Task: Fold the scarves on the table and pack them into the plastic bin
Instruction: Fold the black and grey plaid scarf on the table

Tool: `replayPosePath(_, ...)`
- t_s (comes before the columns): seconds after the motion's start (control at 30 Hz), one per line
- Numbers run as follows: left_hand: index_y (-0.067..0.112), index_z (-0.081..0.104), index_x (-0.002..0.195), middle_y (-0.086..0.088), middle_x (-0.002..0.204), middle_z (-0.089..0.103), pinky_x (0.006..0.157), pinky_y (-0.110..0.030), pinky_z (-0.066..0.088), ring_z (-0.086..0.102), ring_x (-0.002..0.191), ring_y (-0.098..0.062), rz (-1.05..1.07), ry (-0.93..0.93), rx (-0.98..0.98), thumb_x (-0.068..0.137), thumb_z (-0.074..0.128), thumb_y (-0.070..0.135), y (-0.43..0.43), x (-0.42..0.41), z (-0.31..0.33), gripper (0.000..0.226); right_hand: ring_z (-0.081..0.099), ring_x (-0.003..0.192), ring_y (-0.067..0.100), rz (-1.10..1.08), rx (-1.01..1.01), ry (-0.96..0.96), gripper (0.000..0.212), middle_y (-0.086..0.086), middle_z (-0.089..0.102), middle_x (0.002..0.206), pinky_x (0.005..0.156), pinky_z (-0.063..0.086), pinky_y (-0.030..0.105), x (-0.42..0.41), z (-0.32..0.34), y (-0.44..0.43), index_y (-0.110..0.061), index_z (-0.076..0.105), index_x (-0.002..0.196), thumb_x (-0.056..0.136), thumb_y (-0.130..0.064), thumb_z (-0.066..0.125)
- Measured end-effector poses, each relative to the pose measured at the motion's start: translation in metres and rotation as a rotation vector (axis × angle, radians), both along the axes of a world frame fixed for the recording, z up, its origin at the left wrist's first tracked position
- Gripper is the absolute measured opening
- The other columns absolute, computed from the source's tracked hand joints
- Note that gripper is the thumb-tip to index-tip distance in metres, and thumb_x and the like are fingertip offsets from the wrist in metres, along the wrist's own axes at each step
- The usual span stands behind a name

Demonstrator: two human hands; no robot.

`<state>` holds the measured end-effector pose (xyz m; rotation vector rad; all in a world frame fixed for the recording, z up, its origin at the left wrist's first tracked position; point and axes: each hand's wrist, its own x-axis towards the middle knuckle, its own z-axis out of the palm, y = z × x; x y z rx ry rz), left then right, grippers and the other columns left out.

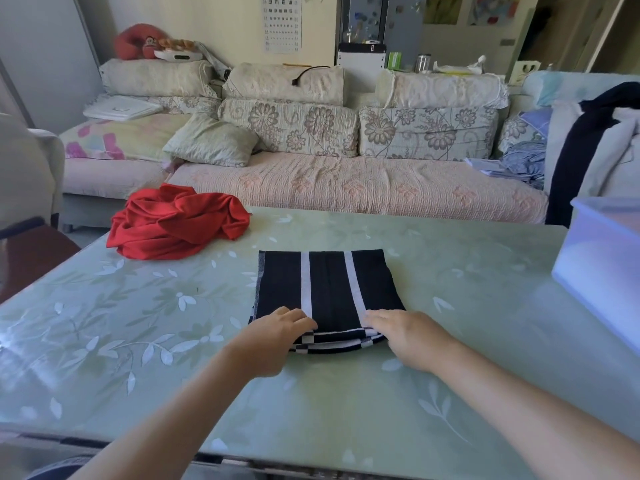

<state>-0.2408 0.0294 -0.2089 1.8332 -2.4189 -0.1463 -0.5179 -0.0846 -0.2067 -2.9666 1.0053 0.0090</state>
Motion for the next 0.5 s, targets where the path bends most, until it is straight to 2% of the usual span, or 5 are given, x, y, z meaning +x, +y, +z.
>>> replayPosePath(0.17, 0.02, 0.051, 0.129, 0.004, 0.116, 0.054, 0.073, -0.035, 0.05, 0.053, 0.102, -0.019, 0.116, -0.028, -0.042, 0.074, 0.04, -0.015, 0.004, -0.014, 0.008, 0.066, 0.056, 0.117, 0.023, -0.104, 0.154, -0.064, 0.059, -0.011, 0.058, 0.136, 0.092, 0.046, 0.031, -0.005, 0.019, 0.005, -0.028, 0.056, 0.136, 0.089, 0.001, 0.035)
replayPosePath(0.23, 0.019, 0.058, 0.11, 0.004, 0.097, 0.057, 0.06, -0.029, 0.044, 0.055, 0.087, -0.02, 0.17, -0.017, -0.06, 0.073, 0.039, -0.013, 0.003, -0.013, 0.014, 0.053, 0.057, 0.097, 0.027, -0.116, 0.186, -0.07, 0.043, -0.004, 0.067, 0.109, 0.079, 0.046, 0.036, -0.005, 0.031, 0.008, -0.026, 0.063, 0.109, 0.085, -0.001, 0.038)
replayPosePath(0.3, 0.02, 0.055, 0.083, 0.006, 0.078, 0.054, 0.053, -0.025, 0.036, 0.053, 0.074, -0.02, 0.215, 0.017, -0.02, 0.072, 0.042, -0.008, 0.003, -0.009, 0.025, 0.032, 0.053, 0.078, 0.026, -0.151, 0.246, -0.094, 0.016, 0.005, 0.06, 0.081, 0.065, 0.041, 0.038, -0.003, 0.047, 0.01, -0.015, 0.056, 0.084, 0.082, -0.005, 0.044)
replayPosePath(0.4, 0.017, 0.049, 0.07, 0.005, 0.068, 0.053, 0.058, -0.029, 0.038, 0.05, 0.067, -0.017, 0.268, 0.204, 0.109, 0.072, 0.043, -0.003, 0.004, 0.004, 0.05, 0.02, 0.043, 0.062, 0.016, -0.199, 0.46, -0.189, 0.001, 0.005, 0.047, 0.066, 0.06, 0.031, 0.034, -0.004, 0.072, 0.008, -0.006, 0.053, 0.079, 0.08, -0.006, 0.052)
replayPosePath(0.5, 0.03, 0.058, 0.077, 0.007, 0.08, 0.061, 0.067, -0.031, 0.047, 0.056, 0.077, -0.017, 0.287, 0.289, 0.05, 0.076, 0.046, 0.0, -0.005, 0.014, 0.071, 0.033, 0.046, 0.061, 0.015, -0.25, 0.485, -0.244, 0.005, -0.003, 0.051, 0.065, 0.061, 0.034, 0.032, -0.007, 0.084, -0.003, -0.016, 0.057, 0.075, 0.08, -0.015, 0.057)
